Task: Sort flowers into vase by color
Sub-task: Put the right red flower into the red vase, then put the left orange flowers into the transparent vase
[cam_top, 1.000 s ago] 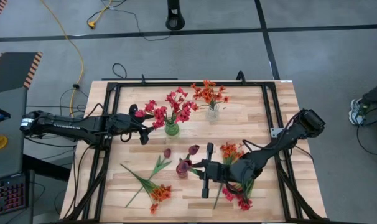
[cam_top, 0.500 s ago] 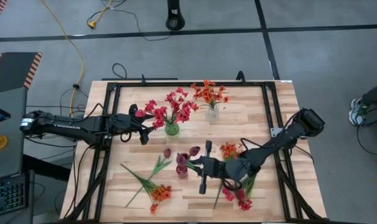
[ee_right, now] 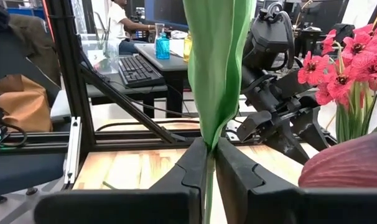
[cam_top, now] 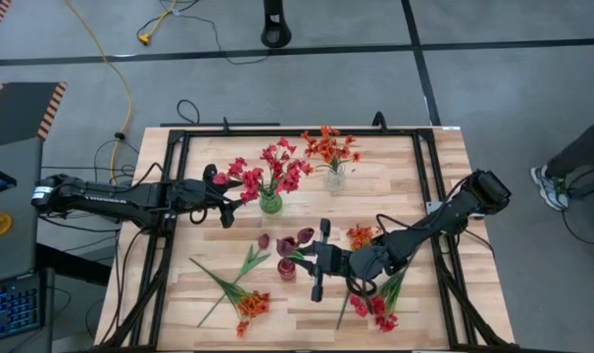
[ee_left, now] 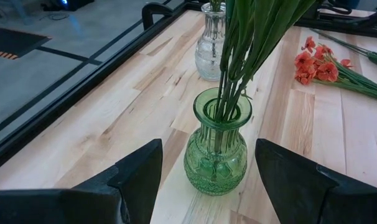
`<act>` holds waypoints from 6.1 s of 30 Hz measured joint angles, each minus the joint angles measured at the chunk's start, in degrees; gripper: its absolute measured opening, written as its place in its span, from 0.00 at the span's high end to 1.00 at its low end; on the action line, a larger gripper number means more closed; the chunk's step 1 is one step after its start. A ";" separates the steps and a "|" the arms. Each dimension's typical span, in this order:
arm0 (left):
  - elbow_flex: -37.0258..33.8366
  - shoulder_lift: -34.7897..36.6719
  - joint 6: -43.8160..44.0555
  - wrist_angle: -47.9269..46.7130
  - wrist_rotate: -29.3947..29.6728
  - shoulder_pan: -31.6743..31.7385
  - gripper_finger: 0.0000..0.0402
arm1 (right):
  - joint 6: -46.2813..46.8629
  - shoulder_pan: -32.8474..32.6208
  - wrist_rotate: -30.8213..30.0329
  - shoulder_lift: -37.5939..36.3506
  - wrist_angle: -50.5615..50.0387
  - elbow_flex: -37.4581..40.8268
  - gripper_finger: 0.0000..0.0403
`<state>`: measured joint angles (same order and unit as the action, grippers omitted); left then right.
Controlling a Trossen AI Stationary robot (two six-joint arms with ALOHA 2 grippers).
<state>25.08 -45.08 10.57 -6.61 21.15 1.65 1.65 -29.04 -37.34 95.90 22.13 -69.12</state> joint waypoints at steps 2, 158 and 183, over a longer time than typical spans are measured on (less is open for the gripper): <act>0.00 0.00 0.00 0.00 0.00 0.00 0.39 | -0.02 0.00 -0.02 0.00 0.04 0.00 0.85; 10.85 -32.93 27.57 -17.57 -14.80 -43.82 0.99 | 11.89 -3.93 4.35 -7.52 -28.81 0.00 0.41; 24.06 -6.24 25.00 -32.94 -2.58 -43.82 0.98 | -3.50 -3.93 4.31 -7.63 -31.28 -16.25 0.41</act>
<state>49.15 -51.32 35.57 -39.55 18.57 -42.17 -1.85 -32.97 -33.04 88.27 -9.15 -85.37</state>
